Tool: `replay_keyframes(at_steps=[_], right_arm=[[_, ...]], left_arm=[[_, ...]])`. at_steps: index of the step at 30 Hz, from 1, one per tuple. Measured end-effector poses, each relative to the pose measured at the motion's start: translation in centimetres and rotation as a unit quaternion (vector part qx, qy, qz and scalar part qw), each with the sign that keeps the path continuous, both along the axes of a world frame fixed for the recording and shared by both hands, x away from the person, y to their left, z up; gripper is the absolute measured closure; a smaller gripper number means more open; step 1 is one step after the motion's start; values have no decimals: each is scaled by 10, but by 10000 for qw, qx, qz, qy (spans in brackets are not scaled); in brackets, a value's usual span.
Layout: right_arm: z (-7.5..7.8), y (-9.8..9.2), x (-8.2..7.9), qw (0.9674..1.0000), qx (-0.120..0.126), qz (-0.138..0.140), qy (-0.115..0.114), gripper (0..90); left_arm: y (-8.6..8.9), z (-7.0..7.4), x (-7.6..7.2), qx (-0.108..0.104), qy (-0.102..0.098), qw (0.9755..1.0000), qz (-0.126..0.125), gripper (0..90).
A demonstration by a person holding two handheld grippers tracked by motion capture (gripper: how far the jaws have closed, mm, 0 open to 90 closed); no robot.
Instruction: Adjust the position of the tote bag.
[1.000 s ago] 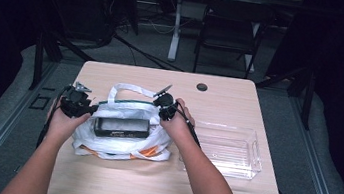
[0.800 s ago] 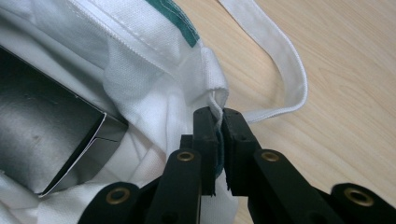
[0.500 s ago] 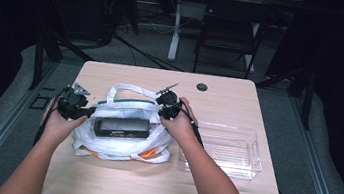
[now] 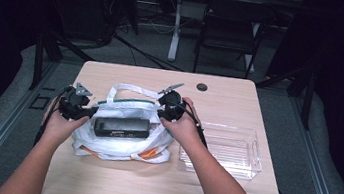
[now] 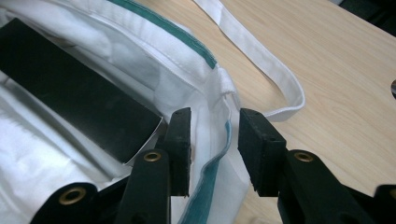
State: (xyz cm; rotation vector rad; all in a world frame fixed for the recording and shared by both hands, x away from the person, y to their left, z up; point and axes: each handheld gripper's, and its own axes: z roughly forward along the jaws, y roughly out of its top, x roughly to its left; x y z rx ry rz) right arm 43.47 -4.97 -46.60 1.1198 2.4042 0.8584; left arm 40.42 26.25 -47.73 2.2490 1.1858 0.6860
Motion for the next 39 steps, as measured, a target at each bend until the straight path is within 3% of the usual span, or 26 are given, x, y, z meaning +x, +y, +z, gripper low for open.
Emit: replay_keyframes(at_steps=[11, 16, 25, 29, 33, 35, 39], right_arm=[[8, -21, -30, 9996, 218, 193, -59, 615], [8, -38, -44, 9983, 561, 49, -145, 615], [10, -62, -65, 9972, 714, -52, -196, 618], [11, -69, -73, 9983, 580, -9, -106, 610], [6, -78, -80, 9975, 707, -31, -29, 610], [3, -79, -83, 9985, 545, -12, -40, 611], [0, -87, -89, 9980, 576, -78, -230, 620]], left_arm=[[-3, 3, -5, 60, 30, 10000, -65, 552], [-3, 2, -7, 70, 61, 9999, -64, 552], [-5, 3, -11, 126, 124, 9998, -87, 558], [-6, 5, -13, 178, 190, 9995, -164, 559], [-8, 8, -14, 221, 218, 9991, -295, 554], [-11, 11, -14, 265, 249, 9987, -350, 554], [-18, 14, -15, 438, 307, 9971, -546, 542]])
